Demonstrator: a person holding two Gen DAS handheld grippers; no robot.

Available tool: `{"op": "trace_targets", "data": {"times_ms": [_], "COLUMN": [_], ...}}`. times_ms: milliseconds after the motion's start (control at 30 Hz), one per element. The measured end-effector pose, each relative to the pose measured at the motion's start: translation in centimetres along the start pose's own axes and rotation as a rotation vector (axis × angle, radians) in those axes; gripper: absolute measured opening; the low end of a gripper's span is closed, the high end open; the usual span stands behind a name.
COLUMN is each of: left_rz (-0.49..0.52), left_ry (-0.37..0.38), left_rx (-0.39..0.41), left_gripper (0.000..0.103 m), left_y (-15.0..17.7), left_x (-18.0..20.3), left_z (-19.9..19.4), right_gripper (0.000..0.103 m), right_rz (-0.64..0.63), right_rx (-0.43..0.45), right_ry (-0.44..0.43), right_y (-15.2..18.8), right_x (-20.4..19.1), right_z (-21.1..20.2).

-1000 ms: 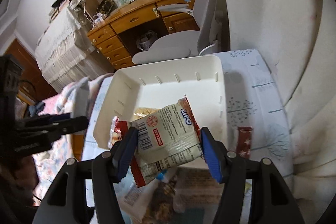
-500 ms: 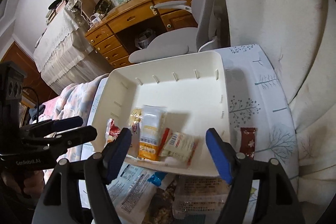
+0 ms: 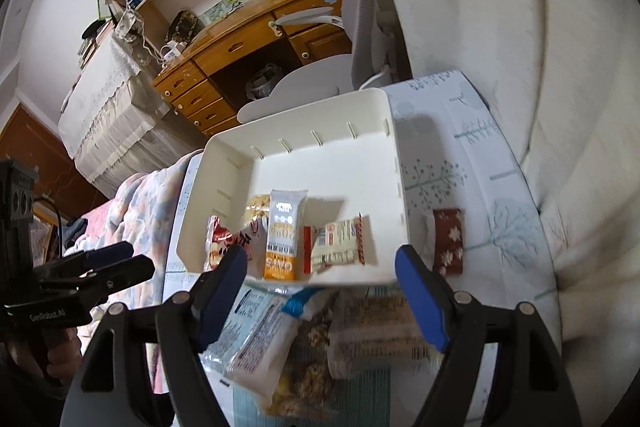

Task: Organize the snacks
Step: 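Withdraw both tools from the tray toward the remaining snacks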

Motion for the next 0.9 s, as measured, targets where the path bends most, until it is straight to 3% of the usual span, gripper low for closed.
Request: {"op": "trace_targets", "data": {"times_ms": [367,500,900], "left_rz": [-0.009,-0.014,-0.111], "left_ry": [0.020,0.039,0.053], "left_rx": [-0.088,-0.140,-0.341], "left_gripper": [0.091,0.096,0.096], "left_y": [5.1,6.6,8.8], "left_x": [0.5,0.9,0.7], "left_z": [0.0,1.1,6.0], "right_gripper": [0.089,0.090,0.091], "right_rz": [0.188,0.316,0.678], "right_rx": [-0.087,-0.139,-0.225], "right_ry": [-0.081,-0.137,-0.268], "right_y": [5.3,7.5,11.9], "right_x": [2.1,3.3,6.0], "right_z": [-0.4,0.5,4.2]}}
Point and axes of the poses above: each gripper's, at about its wrist camera, not at the fingertips, and z roughly the way its jaws point, x to its right, y to its underside, the point moved 9 cm from there along z, roughly the way its jaws point, and after that the axes turned 5 degrees about -x, right-handed, at the moved point
